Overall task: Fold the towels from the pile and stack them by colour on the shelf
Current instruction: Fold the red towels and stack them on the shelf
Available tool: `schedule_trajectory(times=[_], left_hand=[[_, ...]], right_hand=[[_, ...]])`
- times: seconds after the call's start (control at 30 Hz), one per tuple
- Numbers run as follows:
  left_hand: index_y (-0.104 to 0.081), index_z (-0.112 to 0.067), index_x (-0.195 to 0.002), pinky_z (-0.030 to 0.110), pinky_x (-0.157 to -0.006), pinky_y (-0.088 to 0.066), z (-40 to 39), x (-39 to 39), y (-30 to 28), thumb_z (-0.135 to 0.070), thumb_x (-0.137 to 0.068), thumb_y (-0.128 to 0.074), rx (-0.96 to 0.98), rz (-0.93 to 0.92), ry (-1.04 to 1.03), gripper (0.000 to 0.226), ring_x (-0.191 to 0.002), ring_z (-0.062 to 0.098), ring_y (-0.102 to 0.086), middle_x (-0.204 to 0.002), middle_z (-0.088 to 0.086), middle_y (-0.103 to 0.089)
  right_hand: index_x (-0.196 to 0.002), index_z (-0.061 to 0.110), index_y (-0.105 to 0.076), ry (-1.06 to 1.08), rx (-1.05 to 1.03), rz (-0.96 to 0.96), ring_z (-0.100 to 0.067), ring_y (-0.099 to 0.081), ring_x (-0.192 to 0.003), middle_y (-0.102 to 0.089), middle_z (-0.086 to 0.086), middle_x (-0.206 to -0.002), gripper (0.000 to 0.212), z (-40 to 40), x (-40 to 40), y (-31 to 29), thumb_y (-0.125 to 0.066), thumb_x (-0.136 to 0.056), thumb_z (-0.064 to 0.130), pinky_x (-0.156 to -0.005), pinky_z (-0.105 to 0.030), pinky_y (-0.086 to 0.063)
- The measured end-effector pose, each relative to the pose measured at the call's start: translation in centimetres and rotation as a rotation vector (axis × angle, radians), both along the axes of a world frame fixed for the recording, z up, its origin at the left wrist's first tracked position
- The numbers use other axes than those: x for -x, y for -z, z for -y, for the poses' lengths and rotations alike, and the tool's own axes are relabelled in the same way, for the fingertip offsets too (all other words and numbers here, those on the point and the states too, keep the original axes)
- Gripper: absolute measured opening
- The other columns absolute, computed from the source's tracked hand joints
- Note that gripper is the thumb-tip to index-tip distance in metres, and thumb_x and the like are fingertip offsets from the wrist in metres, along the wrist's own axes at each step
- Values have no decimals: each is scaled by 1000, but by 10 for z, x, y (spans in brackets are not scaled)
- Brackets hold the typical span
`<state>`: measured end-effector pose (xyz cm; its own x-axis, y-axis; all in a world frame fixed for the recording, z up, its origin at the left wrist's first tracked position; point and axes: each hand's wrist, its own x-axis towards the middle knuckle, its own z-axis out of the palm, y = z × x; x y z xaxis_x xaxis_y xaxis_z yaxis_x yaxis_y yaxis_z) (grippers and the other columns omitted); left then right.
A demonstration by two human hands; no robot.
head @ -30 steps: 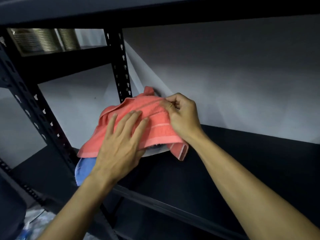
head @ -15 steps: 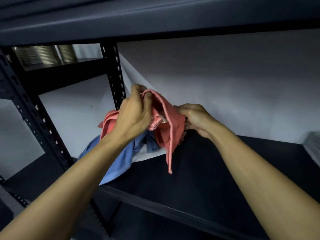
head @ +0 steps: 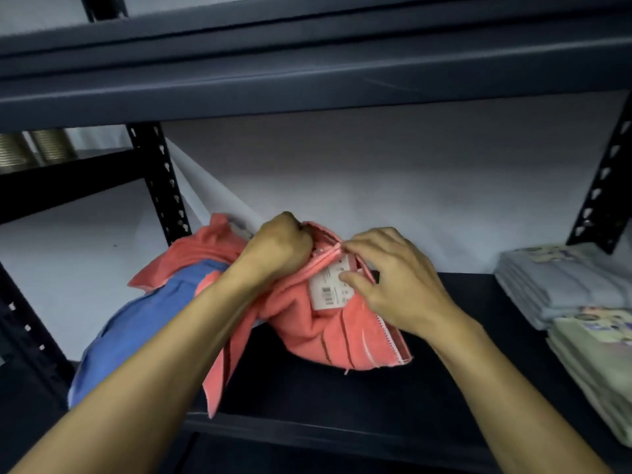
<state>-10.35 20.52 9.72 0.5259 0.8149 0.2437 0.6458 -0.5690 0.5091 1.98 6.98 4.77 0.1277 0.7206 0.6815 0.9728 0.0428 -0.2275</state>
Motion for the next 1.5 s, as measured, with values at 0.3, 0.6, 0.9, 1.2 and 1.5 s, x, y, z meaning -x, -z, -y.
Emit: schedule_trajectory(times=[0.3,0.6,0.9,1.2,1.5], left_hand=[[-74,-6,-96,56,-86,-57,10,-21,26,-18,-80,-43,687,313,104,38,-89,37,-72,-92,18,-75],[-65,-11,-80,32,-80,-44,22,-38,41,-21,-96,-46,662,410,309,27,-94,24,-62,-90,6,-63],[-52,-25,-132,26,-100,-49,37,-36,24,-39,-81,-78,373,579,635,59,-119,3,-58,-127,-11,-63],[-69,-15,-114,40,-104,-49,30,-56,27,-21,-94,-64,484,787,591,22,-109,14,-67,-113,-2,-73],[-66,-5,-118,39,-94,-55,52,-78,10,-15,-99,-58,693,970,572,24,-105,24,-69,-112,8,-73]], right_hand=[[-78,25,-68,86,486,-447,-6,-61,-79,-64,11,-85,21,25,-25,-23,-74,-80,45,-71,-29,-51],[-96,16,-72,114,475,-487,-10,-60,-101,-63,9,-114,22,52,-48,-44,-76,-81,32,-91,-27,-47],[-103,32,-54,266,363,70,-20,-58,-86,-60,6,-98,17,51,-41,-122,-64,-89,35,-72,-35,-49],[-116,33,-66,157,135,-96,-7,-58,-110,-65,15,-119,26,41,-62,-127,-60,-93,25,-98,-35,-46],[-131,24,-50,85,-356,-759,1,-62,-93,-64,10,-108,65,44,-68,-96,-77,-76,44,-78,-12,-51]])
